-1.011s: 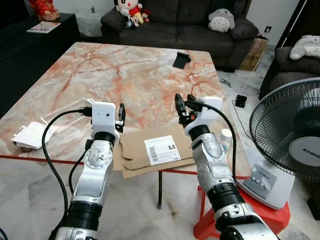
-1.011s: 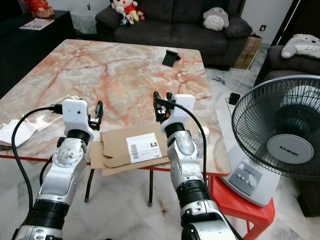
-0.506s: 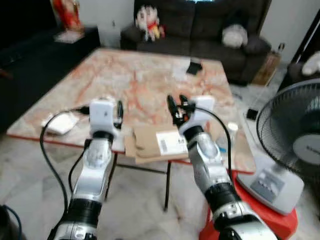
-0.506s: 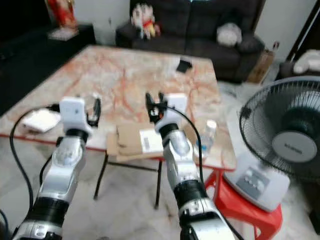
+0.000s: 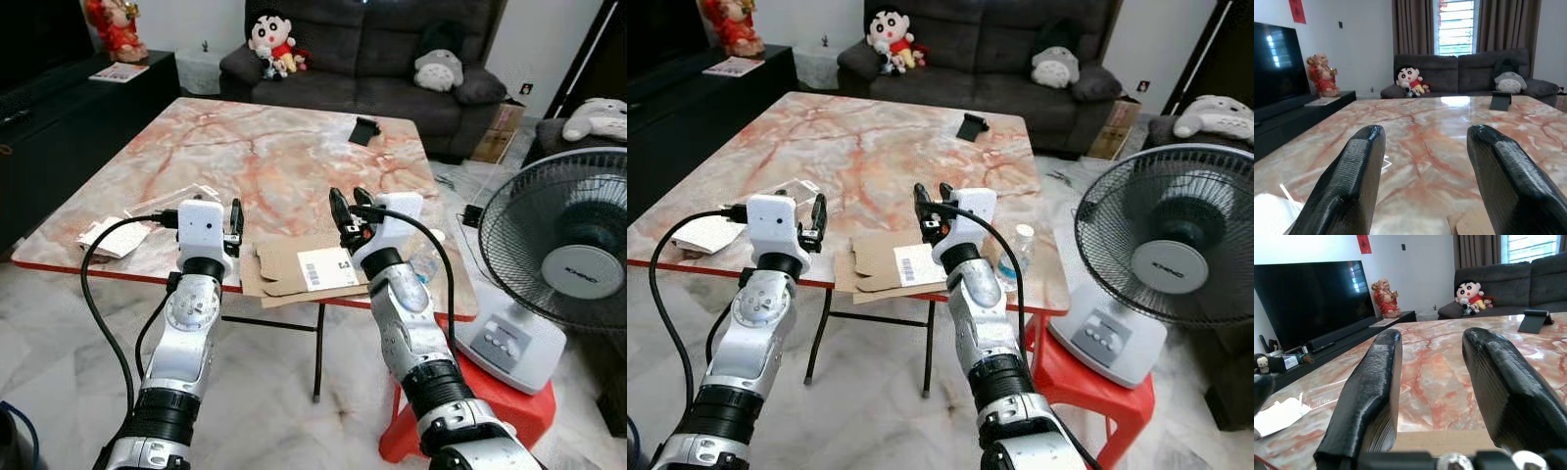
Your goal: Picking trash to rubbish bin
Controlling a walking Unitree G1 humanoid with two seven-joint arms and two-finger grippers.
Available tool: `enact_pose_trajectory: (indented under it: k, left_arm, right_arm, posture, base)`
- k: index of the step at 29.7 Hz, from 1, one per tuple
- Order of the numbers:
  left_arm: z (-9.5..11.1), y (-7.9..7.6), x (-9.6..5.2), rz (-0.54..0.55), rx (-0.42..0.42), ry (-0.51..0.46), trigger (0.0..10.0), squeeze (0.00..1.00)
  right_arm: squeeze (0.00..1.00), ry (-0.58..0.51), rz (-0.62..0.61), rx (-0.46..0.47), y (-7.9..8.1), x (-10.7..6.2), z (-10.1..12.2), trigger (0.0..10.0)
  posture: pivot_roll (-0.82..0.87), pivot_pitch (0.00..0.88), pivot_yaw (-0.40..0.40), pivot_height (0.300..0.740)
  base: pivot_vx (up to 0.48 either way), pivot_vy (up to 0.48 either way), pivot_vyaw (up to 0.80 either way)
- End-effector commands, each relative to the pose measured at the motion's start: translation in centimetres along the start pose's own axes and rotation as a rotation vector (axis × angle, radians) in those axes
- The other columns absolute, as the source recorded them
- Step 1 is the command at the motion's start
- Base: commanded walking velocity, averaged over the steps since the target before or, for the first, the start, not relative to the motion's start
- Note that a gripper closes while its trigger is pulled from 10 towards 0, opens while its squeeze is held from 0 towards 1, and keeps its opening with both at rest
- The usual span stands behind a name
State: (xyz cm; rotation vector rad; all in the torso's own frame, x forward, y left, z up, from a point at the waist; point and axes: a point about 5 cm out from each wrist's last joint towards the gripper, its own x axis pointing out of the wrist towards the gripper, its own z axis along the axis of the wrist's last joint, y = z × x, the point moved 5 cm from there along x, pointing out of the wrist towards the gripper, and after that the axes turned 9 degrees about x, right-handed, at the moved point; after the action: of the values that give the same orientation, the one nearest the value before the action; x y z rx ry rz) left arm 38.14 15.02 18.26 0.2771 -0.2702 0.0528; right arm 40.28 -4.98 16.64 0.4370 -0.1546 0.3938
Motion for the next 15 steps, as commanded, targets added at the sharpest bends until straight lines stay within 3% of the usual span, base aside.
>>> enact_pose_trajectory:
  k: [1, 9, 15]
  left_arm:
    - [0.2, -0.1, 0.1, 0.0, 0.008, -0.008, 10.0, 0.0]
    - [-2.3, -0.4, -1.7, -0.04, 0.036, 0.049, 10.0, 0.0]
    - [-3.1, -0.3, -2.3, -0.044, 0.048, 0.071, 10.0, 0.0]
  right_arm:
    - [0.0, -0.003, 0.003, 0.014, 0.3, 0.1, 0.1, 10.0]
    - [0.0, 0.067, -0.057, -0.015, -2.3, -1.8, -1.9, 10.0]
    - [0.0, 0.079, -0.067, -0.019, -2.9, -2.4, -2.3, 10.0]
  posture:
    - [0.03, 0.0, -0.081, 0.74]
    - [0.03, 0.0, -0.084, 0.74]
    - [0.03, 0.0, -0.084, 0.74]
  base:
    - [0.0, 0.0, 0.0]
    - [0.0, 0.0, 0.0]
    - [0.0, 0.0, 0.0]
